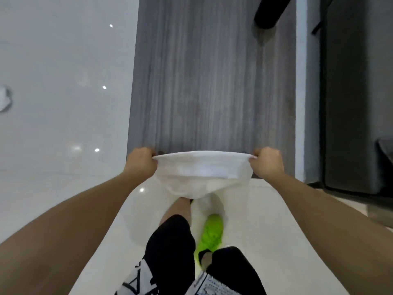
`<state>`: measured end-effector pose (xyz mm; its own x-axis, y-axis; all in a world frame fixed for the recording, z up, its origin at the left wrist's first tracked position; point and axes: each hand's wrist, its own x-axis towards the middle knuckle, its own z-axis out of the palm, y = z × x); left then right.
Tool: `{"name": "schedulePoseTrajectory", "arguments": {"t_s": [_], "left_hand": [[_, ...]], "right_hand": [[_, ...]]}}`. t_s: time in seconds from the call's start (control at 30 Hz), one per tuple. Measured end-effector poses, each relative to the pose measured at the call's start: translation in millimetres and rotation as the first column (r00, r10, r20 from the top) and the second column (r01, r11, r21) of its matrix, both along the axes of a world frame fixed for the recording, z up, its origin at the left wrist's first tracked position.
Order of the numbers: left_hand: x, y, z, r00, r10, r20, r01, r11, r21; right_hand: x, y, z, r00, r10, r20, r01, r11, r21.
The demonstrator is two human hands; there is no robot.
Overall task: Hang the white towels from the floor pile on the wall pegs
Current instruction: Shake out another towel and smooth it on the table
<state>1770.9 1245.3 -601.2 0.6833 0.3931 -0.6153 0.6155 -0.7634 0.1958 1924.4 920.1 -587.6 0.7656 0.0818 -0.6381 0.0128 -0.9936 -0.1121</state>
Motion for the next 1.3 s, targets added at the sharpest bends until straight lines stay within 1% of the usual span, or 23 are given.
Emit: {"name": "schedulePoseTrajectory", "arguments": {"t_s": [0.07, 0.13, 0.2, 0.23, 0.33, 0.43, 0.5, 0.57, 0.63, 0.7, 0.8, 0.87, 0.93, 1.0, 1.07, 1.17, 1.3], "left_hand": [[5, 7, 10, 1.0, 0.005, -0.018, -0.006, 0.999, -0.031], [34, 22, 36, 0.999, -0.049, 0.008, 0.049, 0.999, 0.014], [77, 37, 77, 0.99, -0.097, 0.104, 0.087, 0.992, 0.09], [100, 43, 103, 0.98, -0.109, 0.166, 0.088, 0.988, 0.124], [160, 60, 197, 0.931, -0.102, 0.351, 0.027, 0.977, 0.212], [213, 83, 306, 0.84, -0.094, 0.535, -0.066, 0.96, 0.273], [244, 96, 381, 0.756, -0.106, 0.646, -0.126, 0.945, 0.302], [267, 106, 451, 0.67, -0.124, 0.732, -0.168, 0.935, 0.312], [280, 112, 514, 0.594, -0.168, 0.787, -0.191, 0.921, 0.341], [284, 114, 567, 0.524, -0.21, 0.825, -0.223, 0.902, 0.371], [279, 115, 624, 0.45, -0.244, 0.859, -0.266, 0.882, 0.39], [271, 114, 641, 0.412, -0.26, 0.873, -0.279, 0.877, 0.392], [260, 110, 643, 0.386, -0.267, 0.883, -0.285, 0.876, 0.39], [243, 105, 630, 0.394, -0.248, 0.885, -0.285, 0.882, 0.374], [221, 98, 602, 0.415, -0.208, 0.886, -0.28, 0.897, 0.342], [177, 82, 537, 0.482, -0.127, 0.867, -0.268, 0.921, 0.284], [107, 52, 441, 0.646, -0.045, 0.762, -0.23, 0.94, 0.251]], "right_hand": [[2, 3, 4, 0.999, 0.011, -0.048, -0.011, 1.0, -0.002], [20, 9, 30, 1.0, 0.004, -0.021, -0.004, 1.0, 0.021], [53, 21, 72, 0.996, -0.021, 0.081, 0.014, 0.997, 0.076], [71, 29, 98, 0.989, -0.01, 0.145, -0.005, 0.995, 0.101], [130, 50, 196, 0.932, 0.003, 0.363, -0.069, 0.983, 0.17], [186, 68, 306, 0.832, -0.047, 0.553, -0.11, 0.963, 0.248], [219, 81, 380, 0.731, -0.076, 0.678, -0.156, 0.949, 0.275], [242, 92, 448, 0.625, -0.115, 0.772, -0.197, 0.934, 0.298], [256, 98, 509, 0.543, -0.159, 0.824, -0.231, 0.915, 0.329], [261, 100, 559, 0.475, -0.168, 0.864, -0.272, 0.905, 0.326], [258, 97, 609, 0.4, -0.19, 0.897, -0.322, 0.886, 0.332], [251, 92, 623, 0.362, -0.213, 0.908, -0.349, 0.872, 0.343], [240, 85, 624, 0.345, -0.221, 0.912, -0.37, 0.861, 0.349], [226, 79, 611, 0.364, -0.202, 0.909, -0.376, 0.861, 0.342], [208, 71, 582, 0.411, -0.173, 0.895, -0.37, 0.866, 0.337], [168, 54, 519, 0.485, -0.1, 0.869, -0.353, 0.886, 0.299], [106, 28, 429, 0.632, -0.008, 0.775, -0.313, 0.912, 0.265]]}}
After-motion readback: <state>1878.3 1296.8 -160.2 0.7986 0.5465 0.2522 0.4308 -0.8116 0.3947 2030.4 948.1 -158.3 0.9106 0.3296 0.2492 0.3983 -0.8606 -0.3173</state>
